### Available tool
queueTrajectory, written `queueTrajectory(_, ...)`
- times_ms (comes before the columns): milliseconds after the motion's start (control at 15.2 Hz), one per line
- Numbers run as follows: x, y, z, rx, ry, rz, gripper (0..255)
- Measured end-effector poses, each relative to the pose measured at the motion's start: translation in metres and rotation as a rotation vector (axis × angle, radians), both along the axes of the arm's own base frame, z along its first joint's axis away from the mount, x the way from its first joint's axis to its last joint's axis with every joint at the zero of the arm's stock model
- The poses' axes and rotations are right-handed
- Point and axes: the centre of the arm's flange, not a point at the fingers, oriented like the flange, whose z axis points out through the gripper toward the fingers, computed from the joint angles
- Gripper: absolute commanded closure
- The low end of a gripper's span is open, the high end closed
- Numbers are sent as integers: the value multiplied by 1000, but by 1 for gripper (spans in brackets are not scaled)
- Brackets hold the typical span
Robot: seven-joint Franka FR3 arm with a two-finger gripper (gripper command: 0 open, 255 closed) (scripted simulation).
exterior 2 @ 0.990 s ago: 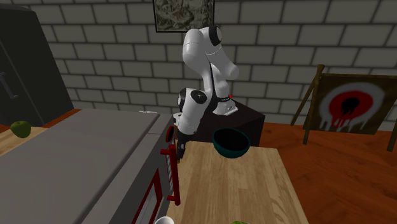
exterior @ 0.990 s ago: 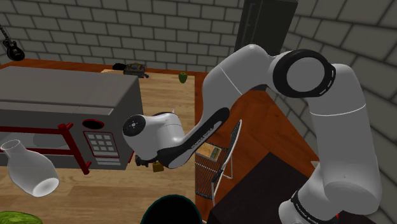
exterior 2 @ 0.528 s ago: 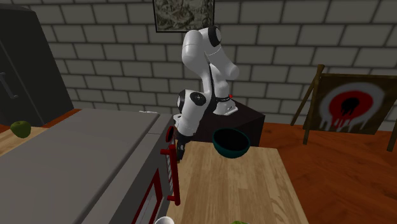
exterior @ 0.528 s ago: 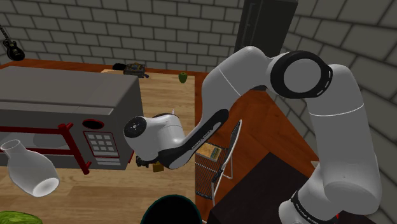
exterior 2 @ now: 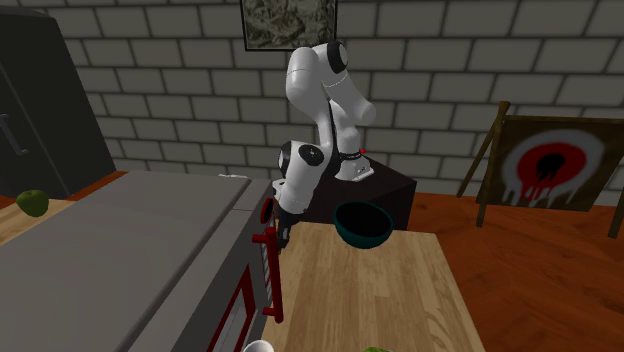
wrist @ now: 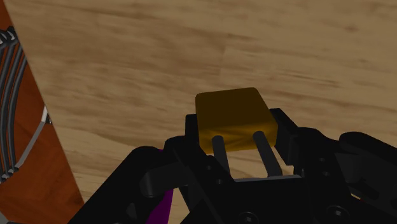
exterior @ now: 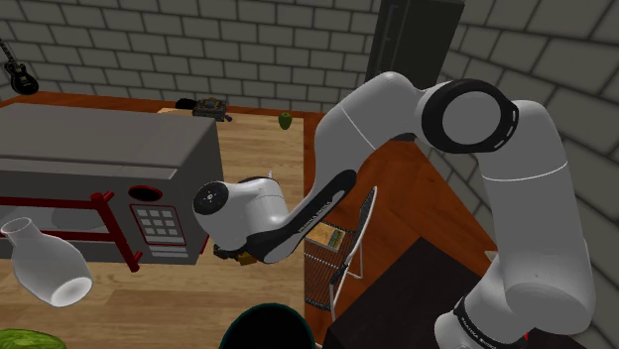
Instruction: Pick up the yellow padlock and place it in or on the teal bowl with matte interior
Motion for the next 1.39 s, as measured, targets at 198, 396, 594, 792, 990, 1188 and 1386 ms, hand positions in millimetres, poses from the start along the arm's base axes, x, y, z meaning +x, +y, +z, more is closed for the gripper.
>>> queueTrajectory(198,0,0,0,0,0,0,255)
queueTrajectory(396,0,0,11,0,0,0,255)
queueTrajectory(594,-1,0,26,0,0,0,255)
queueTrajectory(792,0,-1,41,0,0,0,255)
queueTrajectory(990,0,0,58,0,0,0,255)
queueTrajectory(1188,1,0,74,0,0,0,255)
queueTrajectory(1386,0,0,89,0,0,0,255)
